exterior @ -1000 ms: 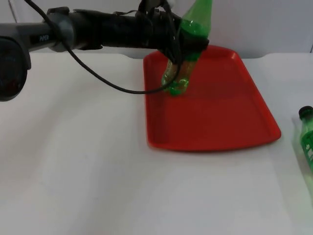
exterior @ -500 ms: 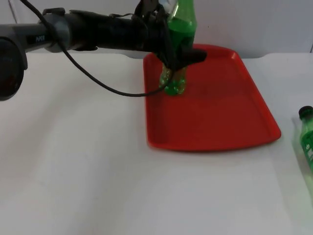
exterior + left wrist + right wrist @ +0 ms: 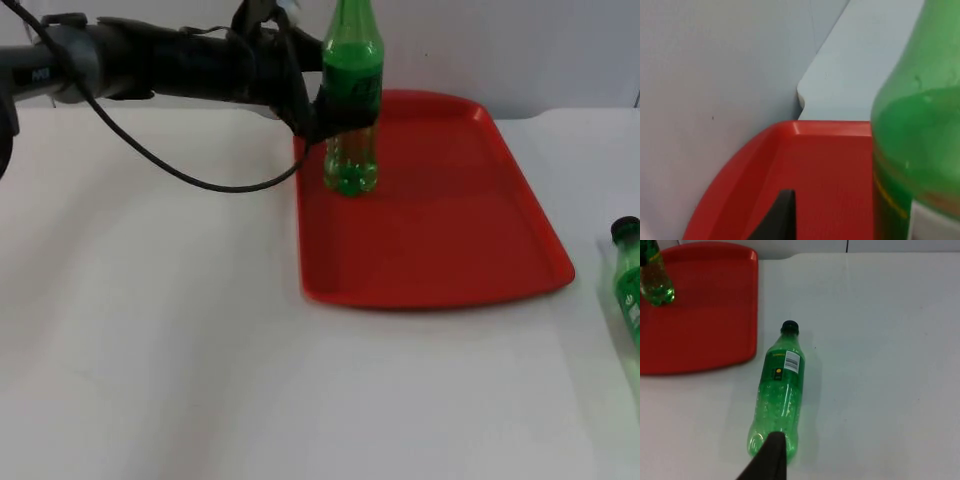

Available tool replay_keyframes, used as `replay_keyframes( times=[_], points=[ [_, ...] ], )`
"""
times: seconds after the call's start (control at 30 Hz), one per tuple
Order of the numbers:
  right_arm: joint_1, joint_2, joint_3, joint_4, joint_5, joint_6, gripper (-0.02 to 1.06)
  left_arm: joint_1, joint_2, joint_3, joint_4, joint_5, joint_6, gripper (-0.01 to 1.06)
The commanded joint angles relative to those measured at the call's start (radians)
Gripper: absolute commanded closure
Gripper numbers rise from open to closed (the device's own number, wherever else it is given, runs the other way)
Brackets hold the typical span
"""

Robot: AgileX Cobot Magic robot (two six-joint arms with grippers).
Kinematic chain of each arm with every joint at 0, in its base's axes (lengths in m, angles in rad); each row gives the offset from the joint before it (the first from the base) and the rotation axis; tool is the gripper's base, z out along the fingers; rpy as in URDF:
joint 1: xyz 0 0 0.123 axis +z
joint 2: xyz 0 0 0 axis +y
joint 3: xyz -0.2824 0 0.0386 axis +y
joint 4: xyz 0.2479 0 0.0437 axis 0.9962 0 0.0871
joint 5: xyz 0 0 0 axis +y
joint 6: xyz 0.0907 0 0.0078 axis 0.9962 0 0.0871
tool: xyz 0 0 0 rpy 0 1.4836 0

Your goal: Place the bottle upright on the tray.

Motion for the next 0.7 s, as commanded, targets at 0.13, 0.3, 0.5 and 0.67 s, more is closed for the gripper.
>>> replay_keyframes(
  times=[0.13,0.3,0.5,0.67],
  points=[
    [-0.003,-0.004,0.0,-0.02,-0.004,-0.008,0.0,0.028,-0.005,-0.002,0.094,0.043,-0.074,0.06],
    [-0.003,-0.004,0.0,-0.023,-0.004,0.0,0.0,0.045,-0.023,-0.002,0.177,0.079,-0.141,0.06],
    [-0.003,-0.004,0.0,-0.023,-0.004,0.0,0.0,0.085,-0.082,-0.002,0.336,0.164,-0.253,0.06],
    [-0.003,-0.004,0.0,-0.026,-0.004,0.0,0.0,0.124,-0.133,-0.002,0.392,0.202,-0.345,0.06]
  ],
)
